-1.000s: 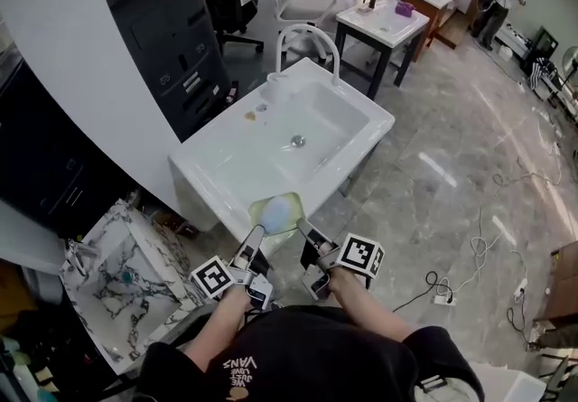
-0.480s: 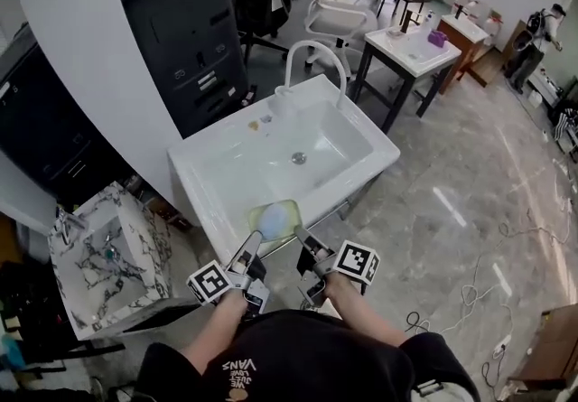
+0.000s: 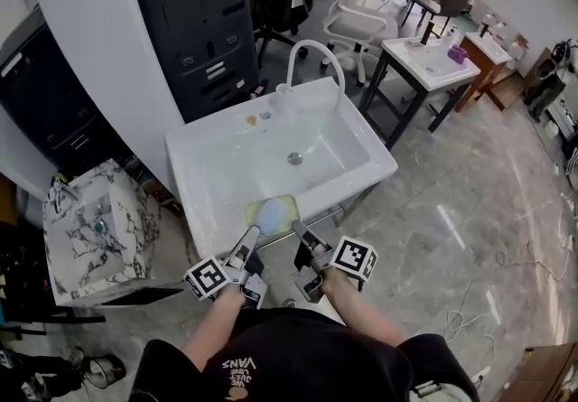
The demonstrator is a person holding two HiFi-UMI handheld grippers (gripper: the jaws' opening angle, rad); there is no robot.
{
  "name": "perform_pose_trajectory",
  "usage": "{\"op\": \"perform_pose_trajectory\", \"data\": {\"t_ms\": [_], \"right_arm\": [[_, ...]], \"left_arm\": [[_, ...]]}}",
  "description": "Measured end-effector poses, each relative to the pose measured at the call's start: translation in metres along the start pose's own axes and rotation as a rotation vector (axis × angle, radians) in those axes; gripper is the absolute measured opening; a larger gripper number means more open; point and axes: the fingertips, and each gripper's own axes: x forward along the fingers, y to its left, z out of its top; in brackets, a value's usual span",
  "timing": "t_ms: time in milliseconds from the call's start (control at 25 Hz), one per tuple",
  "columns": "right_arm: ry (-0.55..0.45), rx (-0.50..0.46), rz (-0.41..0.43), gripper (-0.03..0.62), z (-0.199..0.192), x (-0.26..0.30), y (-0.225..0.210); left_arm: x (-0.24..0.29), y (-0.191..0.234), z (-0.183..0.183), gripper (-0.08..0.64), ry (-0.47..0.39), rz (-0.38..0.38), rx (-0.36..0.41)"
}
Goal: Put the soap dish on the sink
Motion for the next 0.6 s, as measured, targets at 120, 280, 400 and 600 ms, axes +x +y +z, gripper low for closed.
{"op": "perform_pose_trajectory", "data": {"t_ms": [120, 280, 400, 600], "right_arm": [[0.009, 0.006, 0.004, 0.072, 0.005, 0.003, -0.003], [0.003, 0.012, 0.002, 0.072, 0.015, 0.014, -0.005], [-0.011, 0.015, -0.005, 0.072, 0.024, 0.026, -0.008], [-0.023, 0.016, -0.012, 0.072, 0.041, 0.049, -0.008]], "left_arm": [[0.005, 0.003, 0.001, 0.169, -0.002, 0.020, 0.011], [0.017, 0.009, 0.007, 0.169, 0.008, 0.042, -0.011], [0.033, 0.009, 0.016, 0.169, 0.021, 0.005, -0.016], [0.056, 0.015, 0.036, 0.169, 0.042, 0.012, -0.005]]}}
